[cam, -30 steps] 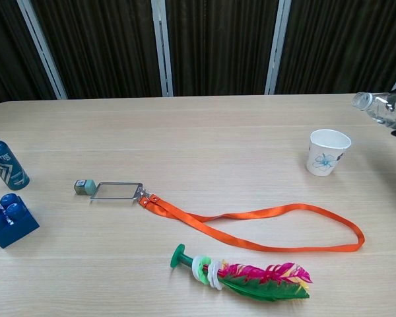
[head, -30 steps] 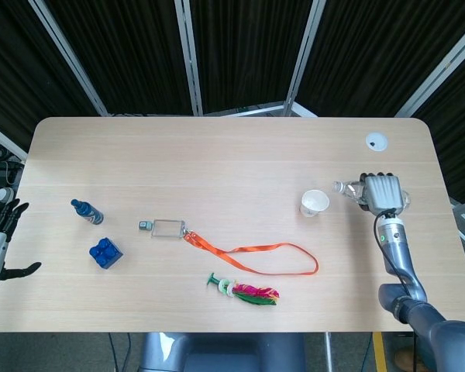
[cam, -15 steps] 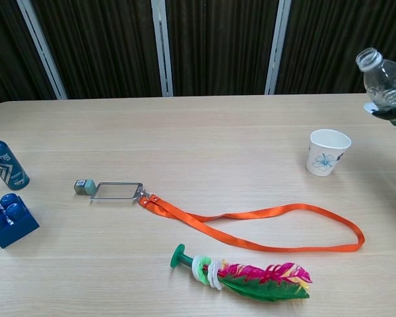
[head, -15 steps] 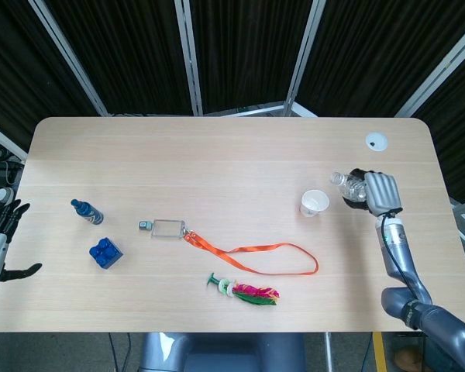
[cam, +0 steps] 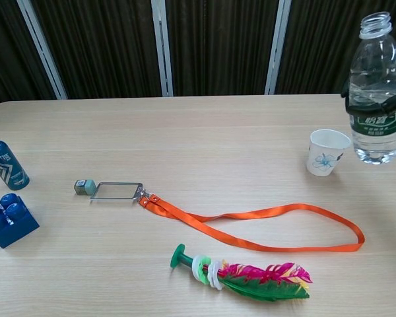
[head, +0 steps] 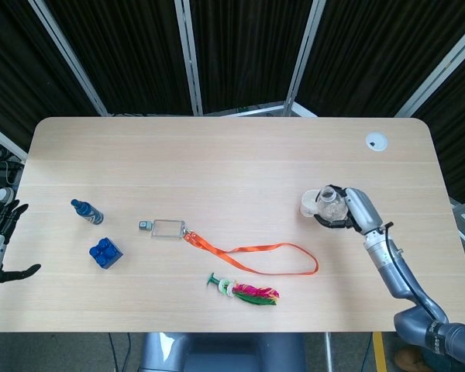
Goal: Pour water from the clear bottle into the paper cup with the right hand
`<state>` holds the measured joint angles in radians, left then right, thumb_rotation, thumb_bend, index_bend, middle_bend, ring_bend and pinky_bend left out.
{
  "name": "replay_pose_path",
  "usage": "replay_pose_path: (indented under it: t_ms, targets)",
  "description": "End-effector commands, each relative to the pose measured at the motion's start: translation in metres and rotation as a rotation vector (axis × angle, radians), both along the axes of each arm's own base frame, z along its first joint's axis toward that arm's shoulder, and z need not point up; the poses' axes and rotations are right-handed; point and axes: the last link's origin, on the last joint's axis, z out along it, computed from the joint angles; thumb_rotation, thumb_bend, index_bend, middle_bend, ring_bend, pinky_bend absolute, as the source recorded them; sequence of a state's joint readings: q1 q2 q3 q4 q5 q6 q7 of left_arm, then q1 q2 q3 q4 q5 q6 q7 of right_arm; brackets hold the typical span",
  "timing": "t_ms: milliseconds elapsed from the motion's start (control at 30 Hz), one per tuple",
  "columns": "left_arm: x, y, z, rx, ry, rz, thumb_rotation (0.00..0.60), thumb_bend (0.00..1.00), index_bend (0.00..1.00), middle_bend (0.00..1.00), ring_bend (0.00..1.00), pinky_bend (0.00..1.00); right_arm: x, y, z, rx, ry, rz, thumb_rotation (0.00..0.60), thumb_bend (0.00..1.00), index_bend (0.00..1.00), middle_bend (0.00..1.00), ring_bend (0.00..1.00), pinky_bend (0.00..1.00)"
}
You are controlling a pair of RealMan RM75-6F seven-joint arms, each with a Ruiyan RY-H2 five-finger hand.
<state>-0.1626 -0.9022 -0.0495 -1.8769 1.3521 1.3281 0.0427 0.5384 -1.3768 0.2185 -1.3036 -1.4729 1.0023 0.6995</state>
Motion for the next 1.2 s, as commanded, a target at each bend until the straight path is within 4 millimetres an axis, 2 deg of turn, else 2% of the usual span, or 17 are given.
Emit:
replay_pose_path:
  t_ms: [33, 200, 567, 833, 1067, 1200]
  targets:
    - [0.000, 0.001, -0.001, -0.002, 0.002, 0.003, 0.600, 0.04, 0.00, 0.00, 0.00, 0.00, 0.011, 0.008, -0.021, 0.076, -0.048, 0.059, 0.600, 0.40, 0.49, 0.60, 0.57, 0.50]
    - [-0.003, 0.003, -0.003, -0.006, 0.010, 0.017, 0.600, 0.04, 0.00, 0.00, 0.00, 0.00, 0.030, 0.010, -0.053, 0.129, -0.095, 0.103, 0.600, 0.40, 0.49, 0.60, 0.57, 0.50]
    - [-0.007, 0.009, -0.006, -0.008, 0.025, 0.039, 0.600, 0.04, 0.00, 0.00, 0.00, 0.00, 0.061, -0.005, -0.099, 0.153, -0.129, 0.120, 0.600, 0.42, 0.50, 0.60, 0.57, 0.50]
    - [-0.009, 0.011, -0.006, -0.007, 0.022, 0.051, 0.600, 0.04, 0.00, 0.00, 0.00, 0.00, 0.058, -0.024, -0.117, 0.123, -0.144, 0.024, 0.600, 0.43, 0.50, 0.60, 0.57, 0.50]
    - [-0.010, 0.012, -0.006, -0.014, 0.022, 0.055, 0.600, 0.04, 0.00, 0.00, 0.00, 0.00, 0.050, -0.027, -0.121, 0.104, -0.156, -0.005, 0.600, 0.43, 0.50, 0.60, 0.56, 0.50]
    - [-0.010, 0.012, -0.008, -0.019, 0.026, 0.055, 0.600, 0.04, 0.00, 0.00, 0.00, 0.00, 0.046, -0.025, -0.122, 0.105, -0.164, -0.011, 0.600, 0.36, 0.49, 0.60, 0.55, 0.49]
